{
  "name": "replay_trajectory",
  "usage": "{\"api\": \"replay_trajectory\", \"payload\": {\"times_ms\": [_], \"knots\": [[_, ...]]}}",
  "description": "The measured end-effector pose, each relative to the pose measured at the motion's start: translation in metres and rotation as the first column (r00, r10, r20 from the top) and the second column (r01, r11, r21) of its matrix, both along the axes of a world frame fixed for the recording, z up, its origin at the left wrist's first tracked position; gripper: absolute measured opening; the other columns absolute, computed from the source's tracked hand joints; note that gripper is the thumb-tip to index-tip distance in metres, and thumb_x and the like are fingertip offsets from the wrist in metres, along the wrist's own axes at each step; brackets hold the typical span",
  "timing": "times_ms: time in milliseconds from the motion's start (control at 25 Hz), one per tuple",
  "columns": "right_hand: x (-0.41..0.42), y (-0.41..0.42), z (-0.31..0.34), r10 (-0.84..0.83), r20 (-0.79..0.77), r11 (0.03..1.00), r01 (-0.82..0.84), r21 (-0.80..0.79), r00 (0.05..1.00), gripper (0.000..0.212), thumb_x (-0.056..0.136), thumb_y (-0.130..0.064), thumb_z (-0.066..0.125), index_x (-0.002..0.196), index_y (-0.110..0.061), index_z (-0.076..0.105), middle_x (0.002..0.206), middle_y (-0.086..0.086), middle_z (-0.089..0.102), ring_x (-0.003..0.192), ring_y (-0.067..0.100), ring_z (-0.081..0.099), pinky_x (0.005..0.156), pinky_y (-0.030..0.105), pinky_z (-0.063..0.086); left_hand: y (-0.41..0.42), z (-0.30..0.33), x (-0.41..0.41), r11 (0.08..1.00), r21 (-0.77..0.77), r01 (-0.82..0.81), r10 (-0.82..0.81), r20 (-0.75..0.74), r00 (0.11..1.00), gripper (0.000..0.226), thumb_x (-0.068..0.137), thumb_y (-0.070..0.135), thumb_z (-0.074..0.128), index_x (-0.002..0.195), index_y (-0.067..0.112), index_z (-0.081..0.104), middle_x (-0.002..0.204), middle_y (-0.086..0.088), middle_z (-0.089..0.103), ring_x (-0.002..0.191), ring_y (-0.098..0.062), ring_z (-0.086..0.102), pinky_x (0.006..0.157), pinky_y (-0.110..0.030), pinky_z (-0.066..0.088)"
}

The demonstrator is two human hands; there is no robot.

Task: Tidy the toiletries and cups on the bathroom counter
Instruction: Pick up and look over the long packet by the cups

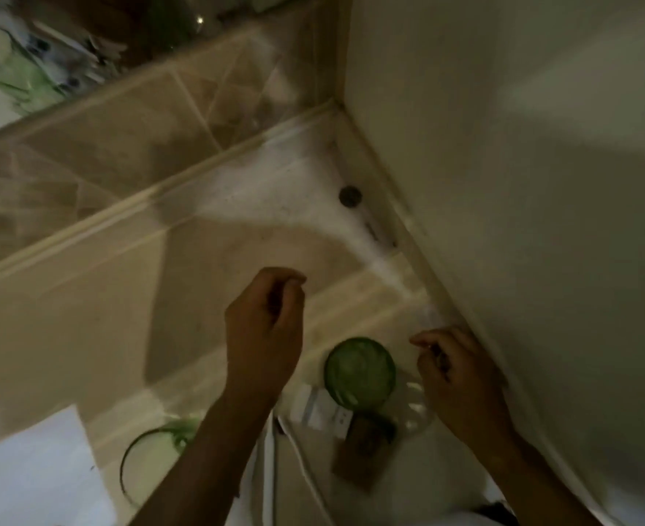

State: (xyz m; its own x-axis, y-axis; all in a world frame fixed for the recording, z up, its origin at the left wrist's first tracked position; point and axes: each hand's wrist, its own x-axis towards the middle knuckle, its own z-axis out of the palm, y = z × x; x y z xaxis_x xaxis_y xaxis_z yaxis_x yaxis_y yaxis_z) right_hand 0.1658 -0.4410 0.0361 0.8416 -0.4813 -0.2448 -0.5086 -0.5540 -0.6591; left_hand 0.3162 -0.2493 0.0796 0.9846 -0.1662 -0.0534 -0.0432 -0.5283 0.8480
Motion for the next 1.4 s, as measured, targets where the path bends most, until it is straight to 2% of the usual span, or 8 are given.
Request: {"api": "replay_trajectory", "payload": {"times_ms": [200,360,520,640,840,1040,1240,1400], "knots": [[-0.069,0.003,-0.007,0.039,-0.127,0.995,-0.050,-0.086,0.991,0.037,0.087,-0.004,0.063,0.123,-0.011,0.065,0.129,0.011,0.059,0.117,0.030,0.058,0.100,0.029,0.042,0.036,-0.008,-0.125,0.966,-0.001,-0.259,0.248,-0.290,0.924,0.021,0.095,0.009,0.055,0.077,0.018,0.063,0.065,-0.004,0.059,0.057,-0.015,0.055,0.057,-0.036,0.043],[-0.102,0.007,-0.012,0.108,-0.282,0.986,-0.139,-0.092,0.953,0.057,0.084,-0.010,0.060,0.140,-0.008,0.049,0.156,0.018,0.034,0.139,0.033,0.036,0.112,0.030,0.030,0.031,-0.036,-0.188,0.993,-0.009,-0.118,0.092,-0.566,0.819,0.022,0.092,0.013,0.057,0.077,0.020,0.071,0.067,-0.003,0.069,0.066,-0.025,0.067,0.063,-0.042,0.054],[-0.122,0.008,-0.022,0.185,-0.308,0.947,-0.253,-0.198,0.933,0.037,0.078,-0.020,0.056,0.112,-0.009,0.067,0.143,0.017,0.049,0.124,0.039,0.049,0.103,0.040,0.043,-0.004,-0.036,-0.199,0.952,-0.249,-0.178,-0.095,-0.794,0.601,0.019,0.098,0.005,0.054,0.111,0.004,0.067,0.091,-0.012,0.074,0.077,-0.027,0.070,0.069,-0.036,0.058],[-0.136,0.017,-0.025,0.238,-0.272,0.939,-0.292,-0.179,0.932,0.029,0.076,-0.018,0.058,0.102,-0.013,0.071,0.124,0.011,0.059,0.107,0.035,0.057,0.093,0.039,0.050,-0.025,-0.033,-0.200,0.904,-0.306,-0.298,-0.110,-0.842,0.528,0.018,0.097,0.007,0.056,0.112,0.009,0.065,0.093,-0.013,0.070,0.083,-0.025,0.067,0.076,-0.034,0.057],[-0.140,0.021,-0.024,0.048,-0.328,0.971,-0.121,-0.205,0.943,0.056,0.078,-0.032,0.073,0.128,-0.013,0.056,0.121,0.013,0.052,0.110,0.031,0.051,0.091,0.039,0.045,-0.039,-0.036,-0.203,0.928,-0.286,-0.240,-0.134,-0.856,0.500,0.015,0.076,0.016,0.057,0.063,0.021,0.061,0.072,-0.012,0.055,0.067,-0.021,0.054,0.066,-0.033,0.044],[-0.133,0.037,-0.025,-0.045,-0.392,0.997,0.016,-0.077,0.919,0.054,0.087,-0.046,0.065,0.127,-0.013,0.051,0.112,0.012,0.067,0.101,0.034,0.065,0.079,0.037,0.048,-0.044,-0.035,-0.216,0.889,-0.279,-0.362,-0.139,-0.919,0.368,0.013,0.084,0.005,0.054,0.074,0.010,0.060,0.083,-0.014,0.055,0.067,-0.018,0.052,0.063,-0.029,0.040],[-0.132,0.037,-0.020,-0.082,-0.413,0.997,0.072,-0.040,0.907,0.033,0.082,-0.045,0.072,0.075,-0.018,0.055,0.080,0.002,0.065,0.089,0.029,0.068,0.065,0.029,0.043,-0.038,-0.028,-0.220,0.889,-0.289,-0.356,-0.175,-0.931,0.319,0.011,0.082,0.007,0.053,0.076,0.012,0.060,0.074,-0.008,0.051,0.058,-0.016,0.048,0.058,-0.029,0.037],[-0.139,0.036,-0.005,-0.150,-0.296,0.978,0.187,0.098,0.943,0.036,0.083,-0.056,0.068,0.093,-0.023,0.058,0.090,-0.001,0.071,0.085,0.020,0.068,0.069,0.031,0.050,-0.029,-0.012,-0.222,0.872,-0.375,-0.314,-0.262,-0.900,0.348,0.020,0.085,0.007,0.054,0.068,0.016,0.061,0.065,-0.004,0.055,0.053,-0.013,0.051,0.060,-0.029,0.040]]}}
